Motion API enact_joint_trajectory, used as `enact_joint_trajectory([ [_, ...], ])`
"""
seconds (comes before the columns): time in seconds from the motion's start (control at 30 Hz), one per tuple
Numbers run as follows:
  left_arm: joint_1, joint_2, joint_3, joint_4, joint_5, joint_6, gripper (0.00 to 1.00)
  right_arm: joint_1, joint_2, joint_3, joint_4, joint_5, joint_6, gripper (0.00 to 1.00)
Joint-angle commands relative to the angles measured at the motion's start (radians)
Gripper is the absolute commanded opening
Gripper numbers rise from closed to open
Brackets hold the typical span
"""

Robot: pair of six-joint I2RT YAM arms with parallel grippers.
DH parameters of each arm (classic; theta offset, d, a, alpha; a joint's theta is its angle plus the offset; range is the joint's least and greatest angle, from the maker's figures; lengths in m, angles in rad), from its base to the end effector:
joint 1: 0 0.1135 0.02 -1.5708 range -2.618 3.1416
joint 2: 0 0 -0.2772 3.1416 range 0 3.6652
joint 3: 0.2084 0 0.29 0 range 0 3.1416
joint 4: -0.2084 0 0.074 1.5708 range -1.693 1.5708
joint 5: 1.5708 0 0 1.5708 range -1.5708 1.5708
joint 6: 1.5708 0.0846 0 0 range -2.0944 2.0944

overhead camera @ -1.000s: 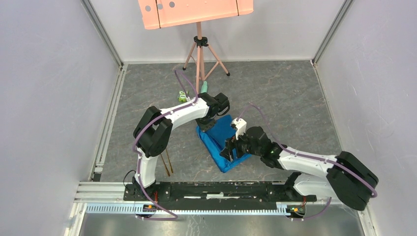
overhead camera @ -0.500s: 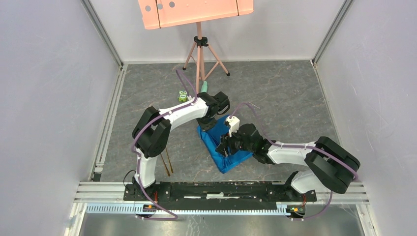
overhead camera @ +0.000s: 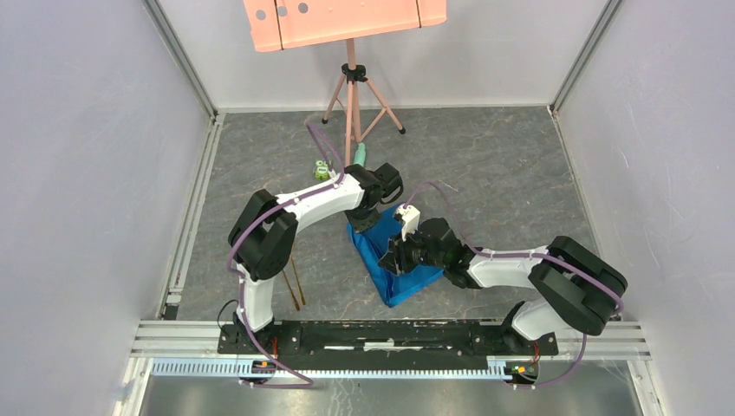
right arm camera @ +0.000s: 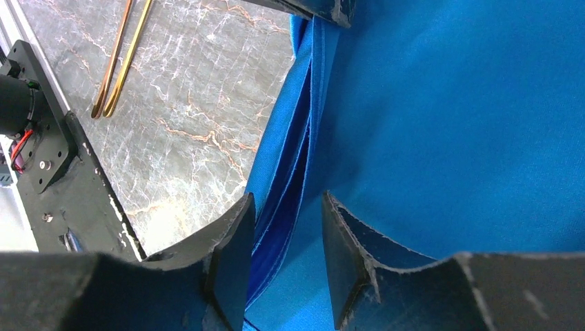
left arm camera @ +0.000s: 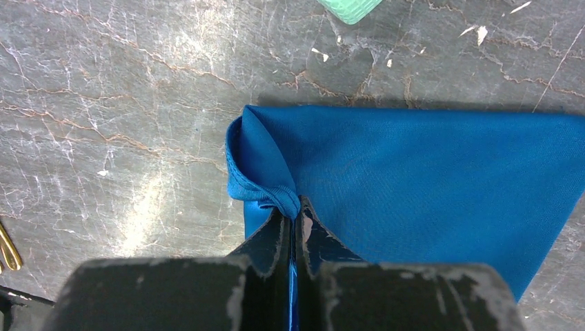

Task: Fold the napkin into a case and place the utensils inside
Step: Fold the lower triangle-folded napkin at the center of the board.

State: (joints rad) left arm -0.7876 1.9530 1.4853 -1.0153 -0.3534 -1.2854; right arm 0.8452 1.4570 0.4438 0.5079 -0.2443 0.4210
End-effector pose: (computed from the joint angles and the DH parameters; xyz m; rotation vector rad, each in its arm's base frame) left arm 0.3151 -0.2750 0.1436 -0.7084 2.6982 0.1482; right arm 0.2011 0.2576 0.1043 -0.6246 2.1372 0.9945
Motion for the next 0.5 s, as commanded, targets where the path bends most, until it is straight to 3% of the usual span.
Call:
enact_joint_trajectory([
  [0.0,0.001,-0.054,-0.003,0.018,-0.003,0.036,0.02,0.004,0.015,0.034,0.029,-0.010,0.009,0.44],
  [0.23,0.001,-0.053,-0.010,0.032,0.012,0.056,0.02,0.003,0.029,0.055,0.002,-0.039,-0.004,0.50],
  [0.47,0.004,-0.058,-0.019,0.033,0.004,0.063,0.02,0.002,0.064,0.084,-0.001,-0.071,-0.012,0.39],
])
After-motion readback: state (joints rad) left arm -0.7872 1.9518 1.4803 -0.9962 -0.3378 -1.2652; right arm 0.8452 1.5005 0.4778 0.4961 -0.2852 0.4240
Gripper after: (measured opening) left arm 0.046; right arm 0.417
